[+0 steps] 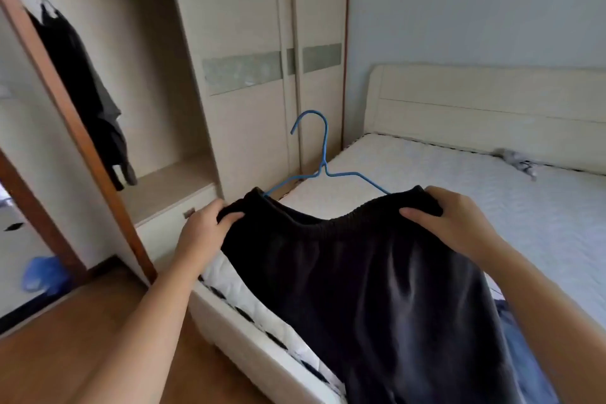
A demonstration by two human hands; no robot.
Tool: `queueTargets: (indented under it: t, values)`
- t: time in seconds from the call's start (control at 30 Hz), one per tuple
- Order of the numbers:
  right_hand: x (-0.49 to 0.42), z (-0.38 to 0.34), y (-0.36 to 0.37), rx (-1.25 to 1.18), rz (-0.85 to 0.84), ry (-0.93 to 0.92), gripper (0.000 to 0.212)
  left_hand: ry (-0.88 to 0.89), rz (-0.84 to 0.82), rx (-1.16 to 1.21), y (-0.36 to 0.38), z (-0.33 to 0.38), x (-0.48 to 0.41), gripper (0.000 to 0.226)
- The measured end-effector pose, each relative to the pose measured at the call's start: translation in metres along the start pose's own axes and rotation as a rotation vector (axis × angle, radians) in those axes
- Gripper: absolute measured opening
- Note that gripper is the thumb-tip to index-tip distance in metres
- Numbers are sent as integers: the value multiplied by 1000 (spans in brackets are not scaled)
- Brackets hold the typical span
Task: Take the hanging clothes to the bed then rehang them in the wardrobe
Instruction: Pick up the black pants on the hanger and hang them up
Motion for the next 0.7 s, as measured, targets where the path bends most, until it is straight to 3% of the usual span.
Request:
queueTargets:
  t: [0.13, 0.27, 0.37, 0.57, 0.7]
  values:
    - [-30, -110, 71, -23, -102, -155, 28, -106, 193, -51, -117, -71, 11, 31]
    - [-47, -231, 139, -103, -140, -285, 10, -162, 350, -75, -234, -131, 11, 28]
    - [-63, -304, 200, -139, -193, -314, 28, -186, 421, -113, -305, -171, 9, 25]
    - [-97, -421, 305, -177, -241, -390, 22, -200, 535, -165, -405, -237, -12, 21]
    - [-153, -482, 333, -256, -195, -390, 25, -160, 600, -198, -443, -247, -61, 22]
Point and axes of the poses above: each hand's wrist, its own x-axis away from the middle knuckle, its own y-axis out of the palm, z = x × y, the point moved 8 cm from there along -x, towards the middle knuckle, and after that the axes turned 13 degrees about x, right-handed, at the moved point
